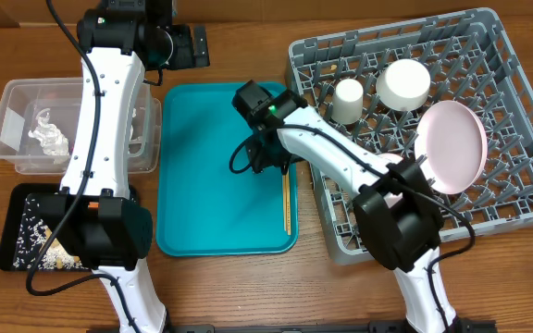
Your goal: Sort waste into correct bins and load items into the dishwasher
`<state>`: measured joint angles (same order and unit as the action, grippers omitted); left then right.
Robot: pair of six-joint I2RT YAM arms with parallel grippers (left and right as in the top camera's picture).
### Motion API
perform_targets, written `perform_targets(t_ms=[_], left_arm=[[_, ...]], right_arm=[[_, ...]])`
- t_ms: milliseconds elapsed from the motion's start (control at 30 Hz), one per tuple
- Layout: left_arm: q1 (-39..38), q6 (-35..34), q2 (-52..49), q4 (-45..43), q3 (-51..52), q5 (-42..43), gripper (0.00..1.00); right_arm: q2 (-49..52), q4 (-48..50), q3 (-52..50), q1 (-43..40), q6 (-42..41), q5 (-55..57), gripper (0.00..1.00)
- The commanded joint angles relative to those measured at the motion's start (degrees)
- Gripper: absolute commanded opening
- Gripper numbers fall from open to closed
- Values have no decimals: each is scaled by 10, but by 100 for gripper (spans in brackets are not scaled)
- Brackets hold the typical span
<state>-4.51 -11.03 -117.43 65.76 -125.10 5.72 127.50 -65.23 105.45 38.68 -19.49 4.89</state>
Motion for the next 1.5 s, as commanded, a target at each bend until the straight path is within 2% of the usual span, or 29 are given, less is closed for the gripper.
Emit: perform_targets(t_ms=[0,333,500,700,833,1000,1100,1167,1467], left_arm=[[-4,-4,5,1,3,-3,100],[-4,-4,5,1,2,-3,100],[-4,-4,5,1,2,-3,100],[-4,-4,5,1,2,-3,100],[-4,-4,5,1,2,-3,100],[-4,-4,5,1,2,-3,100],[-4,-4,5,1,2,-3,100],[-4,-4,5,1,2,-3,100],[-4,-4,5,1,2,-3,100]], right_arm=[[23,5,9,-1,-2,0,74],[57,15,6,-1,4,-1,74],[57,16,7,-1,4,-1,59],[56,21,8,-2,5,-1,56],[56,21,14,-2,14,-2,50],[56,23,54,-2,19,-12,49],[56,25,72,-2,20,-11,40],[56,31,77,-2,33,-11,38],[56,21,78,-2,47,-9,40]])
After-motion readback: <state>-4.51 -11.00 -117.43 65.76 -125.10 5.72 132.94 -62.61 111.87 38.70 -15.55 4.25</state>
